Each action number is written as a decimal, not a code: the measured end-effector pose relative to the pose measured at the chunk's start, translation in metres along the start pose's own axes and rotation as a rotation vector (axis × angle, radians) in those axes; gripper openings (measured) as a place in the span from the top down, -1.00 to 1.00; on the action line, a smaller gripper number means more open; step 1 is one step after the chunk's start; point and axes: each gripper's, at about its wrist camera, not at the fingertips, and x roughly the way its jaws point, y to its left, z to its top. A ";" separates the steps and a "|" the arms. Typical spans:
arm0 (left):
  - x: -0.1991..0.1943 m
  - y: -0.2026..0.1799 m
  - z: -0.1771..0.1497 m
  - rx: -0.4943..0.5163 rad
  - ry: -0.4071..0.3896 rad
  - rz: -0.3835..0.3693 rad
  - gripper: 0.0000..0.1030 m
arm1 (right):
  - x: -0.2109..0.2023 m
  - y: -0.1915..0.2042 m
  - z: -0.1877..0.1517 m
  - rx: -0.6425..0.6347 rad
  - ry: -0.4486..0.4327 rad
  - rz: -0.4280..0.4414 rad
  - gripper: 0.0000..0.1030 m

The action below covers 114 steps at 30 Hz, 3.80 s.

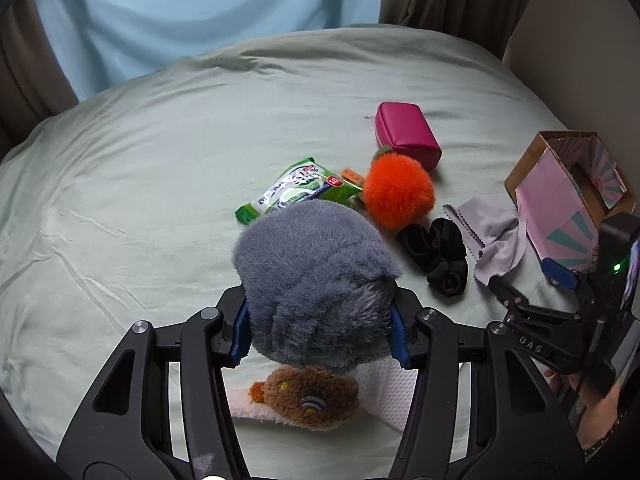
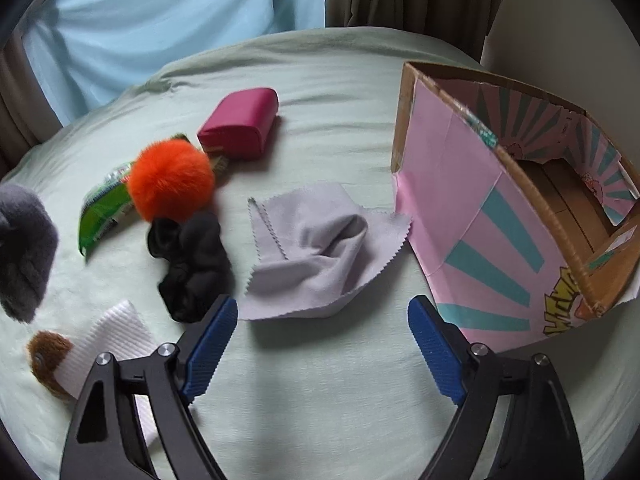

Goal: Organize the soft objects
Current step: 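Grasp the grey fluffy ball with the left tool while the right tool grasps the grey cloth, then carry the grey cloth into the pink box with the right tool while left carries the ball, then release the grey ball and cloth into the box and withdraw both tools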

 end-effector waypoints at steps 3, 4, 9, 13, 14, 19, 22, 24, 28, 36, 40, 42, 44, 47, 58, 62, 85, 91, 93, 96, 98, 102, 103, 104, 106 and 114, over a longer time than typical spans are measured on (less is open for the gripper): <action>0.004 -0.003 0.000 0.007 -0.002 -0.007 0.04 | 0.014 0.005 -0.004 -0.083 0.025 -0.037 -0.64; 0.005 -0.003 0.000 0.009 -0.002 -0.009 0.04 | 0.017 0.006 -0.004 -0.096 0.024 -0.027 -0.64; 0.010 -0.003 0.001 0.015 -0.004 -0.018 0.03 | 0.035 -0.002 0.005 -0.064 -0.012 0.045 -0.63; 0.014 -0.003 0.001 0.022 -0.003 -0.017 0.03 | 0.044 0.003 0.020 -0.068 -0.061 0.050 -0.40; 0.015 -0.003 0.001 0.024 -0.001 -0.016 0.03 | 0.045 0.006 0.023 -0.069 -0.066 0.048 -0.25; 0.016 -0.003 0.000 0.026 0.002 -0.019 0.03 | 0.048 0.011 0.032 -0.081 -0.086 0.022 0.41; 0.016 -0.004 0.000 0.026 0.003 -0.022 0.03 | 0.043 0.015 0.031 -0.110 -0.086 0.000 0.74; 0.015 -0.004 0.001 0.024 0.003 -0.024 0.03 | 0.039 0.015 0.030 -0.108 -0.081 0.003 0.77; 0.004 -0.004 0.006 0.016 -0.007 -0.024 0.03 | 0.021 0.014 0.032 -0.094 -0.084 0.009 0.77; -0.055 -0.014 0.040 -0.007 -0.054 -0.032 0.03 | -0.070 -0.003 0.066 -0.017 -0.136 0.056 0.77; -0.095 -0.031 0.063 -0.005 -0.096 -0.042 0.03 | -0.130 -0.021 0.093 0.019 -0.172 0.064 0.77; -0.108 -0.042 0.073 -0.009 -0.104 -0.054 0.03 | -0.154 -0.032 0.104 0.039 -0.185 0.073 0.77; -0.122 -0.057 0.083 -0.009 -0.116 -0.068 0.03 | -0.180 -0.048 0.115 0.064 -0.198 0.080 0.77; -0.137 -0.087 0.096 -0.002 -0.128 -0.082 0.03 | -0.204 -0.069 0.125 0.067 -0.207 0.061 0.77; -0.154 -0.224 0.117 -0.012 -0.088 -0.113 0.03 | -0.232 -0.186 0.144 0.082 -0.145 0.063 0.77; -0.136 -0.276 0.118 -0.045 -0.039 -0.103 0.03 | -0.219 -0.234 0.145 0.067 -0.105 0.079 0.77; 0.057 -0.387 0.121 -0.098 0.366 0.001 0.03 | -0.026 -0.324 0.165 0.022 0.332 0.228 0.77; 0.071 -0.392 0.120 -0.048 0.383 -0.003 -0.44 | 0.000 -0.325 0.169 0.060 0.397 0.268 0.41; 0.064 -0.395 0.119 -0.002 0.356 0.034 -0.94 | 0.003 -0.327 0.172 0.091 0.398 0.310 -0.53; 0.059 -0.396 0.117 0.029 0.364 0.039 -1.00 | 0.001 -0.329 0.170 0.095 0.387 0.332 -1.00; 0.056 -0.394 0.115 0.023 0.371 0.032 -1.00 | 0.000 -0.329 0.166 0.092 0.387 0.327 -1.00; 0.046 -0.387 0.116 -0.006 0.364 0.009 -1.00 | -0.007 -0.331 0.159 0.093 0.391 0.319 -0.99; 0.043 -0.386 0.116 -0.011 0.358 0.004 -1.00 | -0.010 -0.329 0.161 0.091 0.390 0.315 -0.99; 0.039 -0.386 0.117 -0.015 0.349 0.000 -1.00 | -0.015 -0.329 0.160 0.086 0.388 0.307 -0.99; 0.028 -0.387 0.119 -0.017 0.335 -0.001 -1.00 | -0.025 -0.327 0.163 0.075 0.386 0.295 -0.99; -0.043 -0.383 0.133 -0.028 0.244 -0.035 -1.00 | -0.094 -0.329 0.179 0.050 0.310 0.275 -0.99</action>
